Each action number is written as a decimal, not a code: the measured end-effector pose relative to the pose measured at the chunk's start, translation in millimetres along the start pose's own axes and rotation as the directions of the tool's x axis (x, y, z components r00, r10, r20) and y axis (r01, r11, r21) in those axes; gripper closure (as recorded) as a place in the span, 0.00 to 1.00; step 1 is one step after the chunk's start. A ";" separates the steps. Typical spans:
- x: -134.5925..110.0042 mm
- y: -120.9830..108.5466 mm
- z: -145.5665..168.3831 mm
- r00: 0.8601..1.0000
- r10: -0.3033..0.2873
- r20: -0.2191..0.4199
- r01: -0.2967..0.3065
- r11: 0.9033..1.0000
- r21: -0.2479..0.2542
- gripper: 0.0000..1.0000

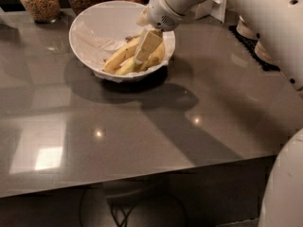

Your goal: Pick banana from white bowl

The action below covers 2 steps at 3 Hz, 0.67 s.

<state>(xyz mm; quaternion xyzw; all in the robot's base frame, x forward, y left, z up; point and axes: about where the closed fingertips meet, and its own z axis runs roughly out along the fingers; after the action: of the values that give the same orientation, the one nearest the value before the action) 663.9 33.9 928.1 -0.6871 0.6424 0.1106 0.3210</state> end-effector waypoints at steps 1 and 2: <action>9.4 -3.4 5.8 1.000 0.030 0.000 -0.030 1.000 -0.006 0.21; 17.9 0.4 10.3 0.998 0.058 -0.009 -0.059 0.998 -0.020 0.40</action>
Offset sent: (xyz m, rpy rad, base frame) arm 0.0039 -0.0180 -0.0254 0.0002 0.0804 -0.0635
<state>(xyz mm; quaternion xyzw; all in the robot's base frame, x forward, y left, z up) 668.9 25.4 910.0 -0.6718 0.6624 0.1235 0.3076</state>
